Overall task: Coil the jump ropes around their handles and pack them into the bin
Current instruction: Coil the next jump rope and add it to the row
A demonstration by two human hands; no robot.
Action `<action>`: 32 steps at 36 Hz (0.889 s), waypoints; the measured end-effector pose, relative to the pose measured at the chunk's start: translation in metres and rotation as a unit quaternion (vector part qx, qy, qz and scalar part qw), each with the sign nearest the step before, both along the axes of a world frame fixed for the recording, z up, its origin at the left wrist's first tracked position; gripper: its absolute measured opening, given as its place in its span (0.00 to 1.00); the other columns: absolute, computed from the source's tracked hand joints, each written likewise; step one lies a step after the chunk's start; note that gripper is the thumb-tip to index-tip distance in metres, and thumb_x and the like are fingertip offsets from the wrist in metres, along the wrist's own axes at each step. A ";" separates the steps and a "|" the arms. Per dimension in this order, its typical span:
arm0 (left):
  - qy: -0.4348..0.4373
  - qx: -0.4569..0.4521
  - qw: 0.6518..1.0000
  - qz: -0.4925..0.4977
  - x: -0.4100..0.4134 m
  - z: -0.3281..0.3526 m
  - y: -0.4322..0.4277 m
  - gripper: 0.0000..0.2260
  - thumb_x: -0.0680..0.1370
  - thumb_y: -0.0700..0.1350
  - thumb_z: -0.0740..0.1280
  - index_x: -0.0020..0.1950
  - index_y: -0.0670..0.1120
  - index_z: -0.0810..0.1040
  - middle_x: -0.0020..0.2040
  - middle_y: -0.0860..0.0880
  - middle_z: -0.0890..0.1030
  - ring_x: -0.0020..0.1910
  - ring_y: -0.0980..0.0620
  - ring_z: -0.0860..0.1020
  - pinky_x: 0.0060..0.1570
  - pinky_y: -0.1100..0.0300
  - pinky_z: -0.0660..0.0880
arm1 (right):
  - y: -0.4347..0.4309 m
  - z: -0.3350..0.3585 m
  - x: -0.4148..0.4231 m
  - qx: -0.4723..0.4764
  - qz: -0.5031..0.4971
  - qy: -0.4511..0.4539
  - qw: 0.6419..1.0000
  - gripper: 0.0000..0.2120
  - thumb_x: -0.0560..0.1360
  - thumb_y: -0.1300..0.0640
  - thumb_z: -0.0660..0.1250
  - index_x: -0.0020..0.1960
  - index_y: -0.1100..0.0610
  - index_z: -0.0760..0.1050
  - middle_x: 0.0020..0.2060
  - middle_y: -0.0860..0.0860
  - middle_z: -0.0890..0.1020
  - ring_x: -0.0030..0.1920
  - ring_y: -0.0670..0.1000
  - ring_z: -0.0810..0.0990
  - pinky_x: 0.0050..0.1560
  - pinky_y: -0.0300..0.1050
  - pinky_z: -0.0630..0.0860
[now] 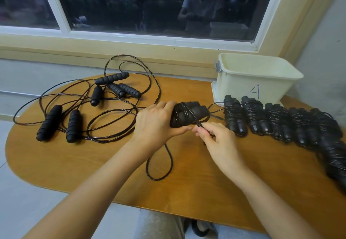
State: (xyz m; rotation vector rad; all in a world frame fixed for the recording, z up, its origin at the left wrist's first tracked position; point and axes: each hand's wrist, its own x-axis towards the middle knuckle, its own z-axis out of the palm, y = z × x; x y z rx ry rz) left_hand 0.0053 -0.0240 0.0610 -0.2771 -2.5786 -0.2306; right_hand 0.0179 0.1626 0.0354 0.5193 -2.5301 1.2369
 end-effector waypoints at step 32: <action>-0.240 0.195 0.940 -0.145 -0.005 0.003 -0.016 0.29 0.66 0.73 0.61 0.49 0.51 0.81 0.35 0.49 0.81 0.31 0.56 0.76 0.30 0.61 0.69 | 0.000 0.011 -0.036 0.104 -0.029 0.158 0.982 0.56 0.64 0.45 0.79 0.80 0.44 0.47 0.78 0.41 0.53 0.80 0.49 0.46 0.77 0.59 0.48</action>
